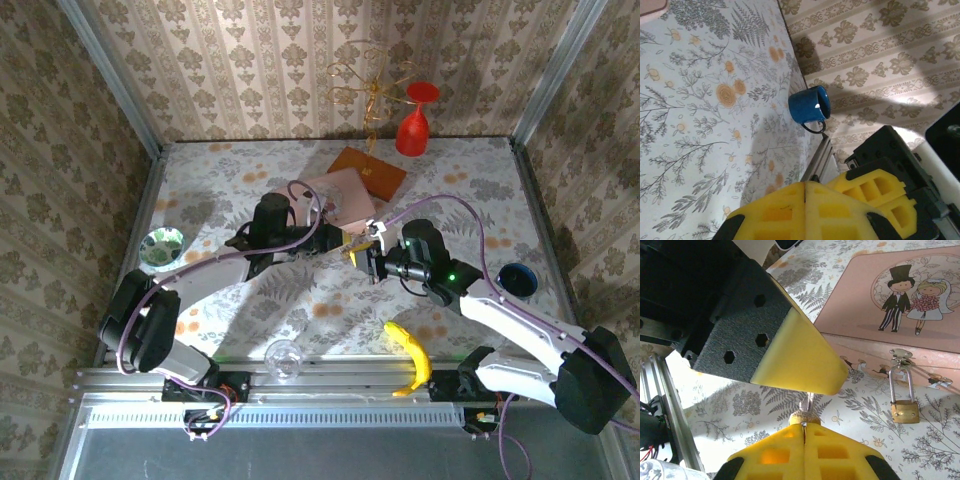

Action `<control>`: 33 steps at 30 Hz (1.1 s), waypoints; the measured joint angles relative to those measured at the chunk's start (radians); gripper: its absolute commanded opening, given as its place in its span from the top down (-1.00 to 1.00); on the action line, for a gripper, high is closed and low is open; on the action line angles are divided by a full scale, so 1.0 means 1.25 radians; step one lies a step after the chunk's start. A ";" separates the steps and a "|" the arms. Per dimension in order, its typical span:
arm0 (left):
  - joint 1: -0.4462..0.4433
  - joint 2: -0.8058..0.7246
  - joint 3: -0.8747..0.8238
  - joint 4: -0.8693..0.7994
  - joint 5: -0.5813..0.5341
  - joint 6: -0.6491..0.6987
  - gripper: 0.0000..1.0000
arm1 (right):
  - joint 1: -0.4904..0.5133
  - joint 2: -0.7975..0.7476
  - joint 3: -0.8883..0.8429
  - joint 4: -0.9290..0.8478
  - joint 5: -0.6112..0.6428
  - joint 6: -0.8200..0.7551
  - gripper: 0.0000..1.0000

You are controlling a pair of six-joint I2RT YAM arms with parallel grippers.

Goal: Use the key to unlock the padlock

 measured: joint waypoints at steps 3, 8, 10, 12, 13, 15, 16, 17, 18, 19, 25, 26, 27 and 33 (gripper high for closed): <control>0.002 -0.005 -0.005 0.007 -0.003 0.000 1.00 | 0.000 -0.001 -0.004 0.011 0.000 0.005 0.88; 0.013 -0.055 -0.028 0.001 -0.031 0.041 1.00 | -0.004 -0.031 -0.052 0.055 0.000 0.033 0.15; 0.017 -0.087 -0.028 -0.011 -0.046 0.077 1.00 | -0.009 -0.050 -0.076 0.064 0.000 0.047 -0.23; 0.019 -0.124 -0.028 -0.019 -0.056 0.120 1.00 | -0.011 -0.068 -0.096 0.078 0.003 0.065 -0.50; 0.019 -0.143 -0.028 -0.021 -0.057 0.144 1.00 | -0.013 -0.078 -0.103 0.083 0.005 0.073 -0.77; 0.018 -0.175 -0.028 -0.022 -0.057 0.188 1.00 | -0.015 -0.093 -0.107 0.091 0.013 0.098 -1.00; 0.018 -0.190 -0.028 -0.023 -0.056 0.211 1.00 | -0.016 -0.100 -0.107 0.097 0.016 0.109 -1.00; 0.017 -0.204 -0.028 -0.023 -0.052 0.233 1.00 | -0.016 -0.108 -0.107 0.103 0.019 0.118 -1.00; 0.017 -0.213 -0.028 -0.023 -0.048 0.251 1.00 | -0.016 -0.115 -0.107 0.108 0.019 0.128 -1.00; 0.017 -0.222 -0.028 -0.023 -0.043 0.272 1.00 | -0.016 -0.121 -0.107 0.115 0.019 0.139 -1.00; 0.017 -0.252 -0.028 -0.020 -0.022 0.355 1.00 | -0.038 -0.145 -0.108 0.214 -0.004 0.239 -1.00; 0.017 -0.253 -0.028 -0.015 -0.017 0.362 1.00 | -0.044 -0.148 -0.108 0.232 -0.007 0.257 -1.00; 0.017 -0.252 -0.028 -0.009 -0.011 0.364 1.00 | -0.048 -0.148 -0.108 0.245 -0.009 0.269 -1.00; 0.017 -0.247 -0.029 0.084 0.038 0.363 1.00 | -0.056 -0.141 -0.108 0.328 -0.053 0.329 -0.42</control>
